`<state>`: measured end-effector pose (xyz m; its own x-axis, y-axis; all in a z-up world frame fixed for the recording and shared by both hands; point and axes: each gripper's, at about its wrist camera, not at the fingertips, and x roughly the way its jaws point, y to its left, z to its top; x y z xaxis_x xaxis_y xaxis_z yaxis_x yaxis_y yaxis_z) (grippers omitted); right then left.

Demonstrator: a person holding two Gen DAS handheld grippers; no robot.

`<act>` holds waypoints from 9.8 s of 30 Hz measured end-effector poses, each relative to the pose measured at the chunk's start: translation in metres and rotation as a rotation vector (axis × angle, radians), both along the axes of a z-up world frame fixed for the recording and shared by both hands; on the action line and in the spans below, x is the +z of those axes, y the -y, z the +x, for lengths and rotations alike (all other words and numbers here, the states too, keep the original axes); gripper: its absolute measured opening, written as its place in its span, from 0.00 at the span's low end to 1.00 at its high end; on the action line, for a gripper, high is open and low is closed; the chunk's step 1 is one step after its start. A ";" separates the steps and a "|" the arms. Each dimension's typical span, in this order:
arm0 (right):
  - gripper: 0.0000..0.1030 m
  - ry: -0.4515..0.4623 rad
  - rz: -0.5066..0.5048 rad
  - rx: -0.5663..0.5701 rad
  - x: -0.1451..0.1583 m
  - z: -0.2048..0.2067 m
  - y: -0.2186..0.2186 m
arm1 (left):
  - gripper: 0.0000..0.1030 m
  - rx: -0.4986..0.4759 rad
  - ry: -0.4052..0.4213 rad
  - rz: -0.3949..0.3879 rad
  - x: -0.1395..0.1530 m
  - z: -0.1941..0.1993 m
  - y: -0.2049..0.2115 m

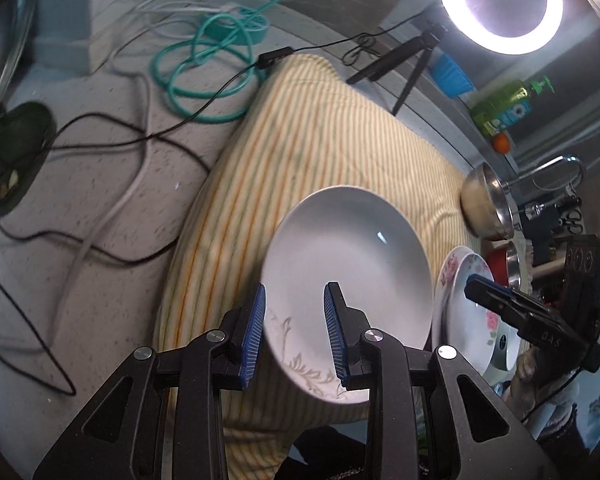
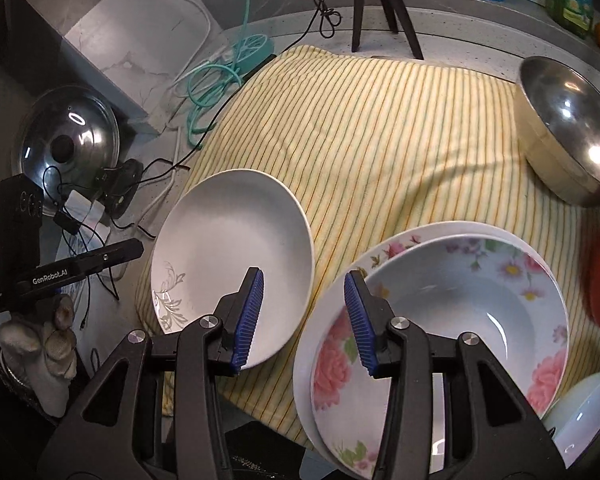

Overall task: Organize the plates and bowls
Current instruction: 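Grip the rim of the white gold-leaf plate and tilt it up, then lower the white gold-leaf plate onto the pink-rose plate stack, then open both grippers to release the plate on the stack, then grip the rim of the large silver steel bowl, then carry the silver bowl beside the plate stack and open the grippers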

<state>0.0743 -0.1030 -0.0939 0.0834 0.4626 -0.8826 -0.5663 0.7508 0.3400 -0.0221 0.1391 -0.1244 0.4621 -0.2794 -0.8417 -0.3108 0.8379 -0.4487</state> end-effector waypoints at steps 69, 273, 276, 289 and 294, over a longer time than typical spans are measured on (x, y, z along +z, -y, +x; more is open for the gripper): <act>0.13 -0.122 0.105 -0.263 0.008 -0.001 0.070 | 0.22 -0.173 0.083 -0.063 0.029 0.044 0.048; 0.17 -0.086 0.005 -0.238 -0.005 0.107 -0.008 | 0.32 -0.162 0.065 -0.046 0.009 0.141 0.033; 0.17 -0.098 0.008 -0.230 -0.007 0.105 -0.009 | 0.32 -0.155 0.057 -0.061 0.006 0.138 0.030; 0.48 -0.045 0.016 -0.235 0.008 0.099 -0.001 | 0.35 -0.147 0.090 -0.025 0.021 0.132 0.024; 0.50 -0.034 0.039 -0.249 0.017 0.094 0.007 | 0.35 -0.148 0.107 -0.016 0.028 0.126 0.026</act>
<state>0.1684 -0.1104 -0.0766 0.1694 0.4654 -0.8687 -0.3536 0.8515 0.3872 0.1044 0.1134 -0.0961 0.5013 -0.3637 -0.7851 -0.1344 0.8636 -0.4858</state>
